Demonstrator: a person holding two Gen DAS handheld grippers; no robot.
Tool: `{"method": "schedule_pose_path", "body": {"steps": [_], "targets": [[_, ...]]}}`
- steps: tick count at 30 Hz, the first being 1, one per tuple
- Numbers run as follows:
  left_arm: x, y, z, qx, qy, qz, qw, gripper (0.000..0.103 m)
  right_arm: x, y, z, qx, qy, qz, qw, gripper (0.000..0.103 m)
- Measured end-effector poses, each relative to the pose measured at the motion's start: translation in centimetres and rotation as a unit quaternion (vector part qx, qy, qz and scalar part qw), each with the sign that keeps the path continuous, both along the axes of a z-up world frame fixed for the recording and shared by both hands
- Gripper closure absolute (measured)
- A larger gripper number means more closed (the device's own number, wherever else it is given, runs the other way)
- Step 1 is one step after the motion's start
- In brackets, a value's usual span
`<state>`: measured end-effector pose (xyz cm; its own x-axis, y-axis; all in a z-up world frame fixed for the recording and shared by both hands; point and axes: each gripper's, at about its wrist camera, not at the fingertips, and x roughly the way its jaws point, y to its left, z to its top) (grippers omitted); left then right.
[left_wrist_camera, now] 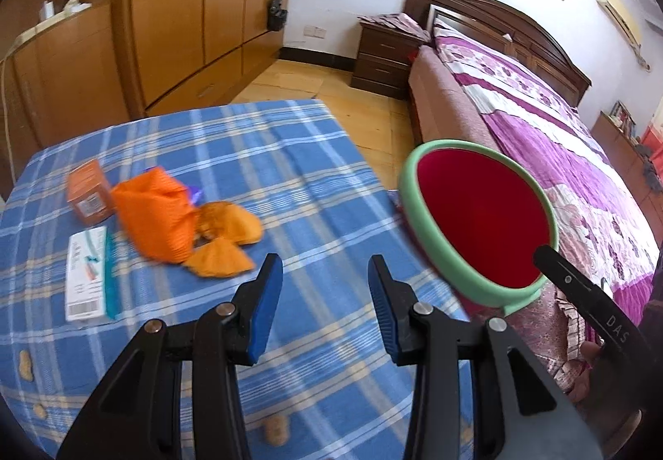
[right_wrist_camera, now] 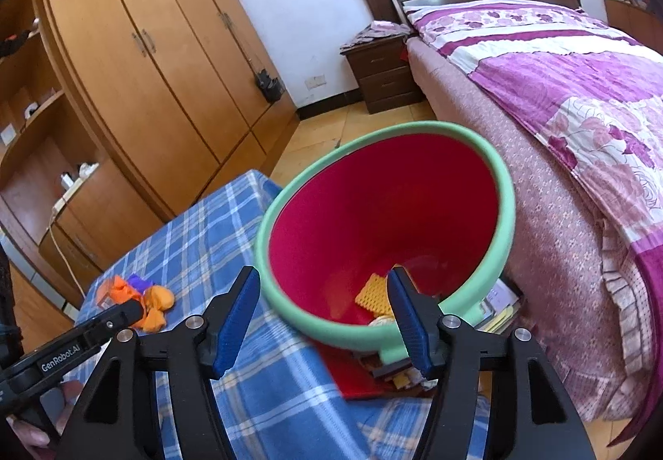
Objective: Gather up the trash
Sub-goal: 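Move both grippers back from the bucket to the table, then grasp the white medicine box with the left gripper while the right gripper grasps the orange mesh bag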
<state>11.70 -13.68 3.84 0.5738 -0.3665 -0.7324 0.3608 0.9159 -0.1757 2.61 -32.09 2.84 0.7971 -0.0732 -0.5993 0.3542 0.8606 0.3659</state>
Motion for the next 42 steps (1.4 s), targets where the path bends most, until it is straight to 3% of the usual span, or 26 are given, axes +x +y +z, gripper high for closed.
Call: {"method": "schedule_pose_path", "body": {"steps": [12,16,25,37,42], "targets": [[0.3,7.3,-0.7,0.022,-0.003,0.072,0.9971,0.054,1.0,4.0,-0.5,-0.009,0.019,0.03,0.999,0.038],[1.0,9.8,-1.4,0.021,0.008,0.099,0.9948,0.036,1.5,5.0,-0.7,-0.012,0.026,0.042,0.999,0.037],[2.7,13.6,-3.1,0.04,0.008,0.131,0.9905,0.017,2.2,6.7,-1.4,-0.017,0.041,0.061,0.997,0.037],[6.6,15.5,-6.3,0.086,0.044,0.145,0.9847,0.017,3.1,8.5,-1.9,-0.022,0.055,0.085,0.995,0.037],[7.3,15.8,-7.3,0.078,0.07,0.153,0.9827,0.033,3.5,8.9,-2.1,-0.024,0.058,0.093,0.994,0.037]]}}
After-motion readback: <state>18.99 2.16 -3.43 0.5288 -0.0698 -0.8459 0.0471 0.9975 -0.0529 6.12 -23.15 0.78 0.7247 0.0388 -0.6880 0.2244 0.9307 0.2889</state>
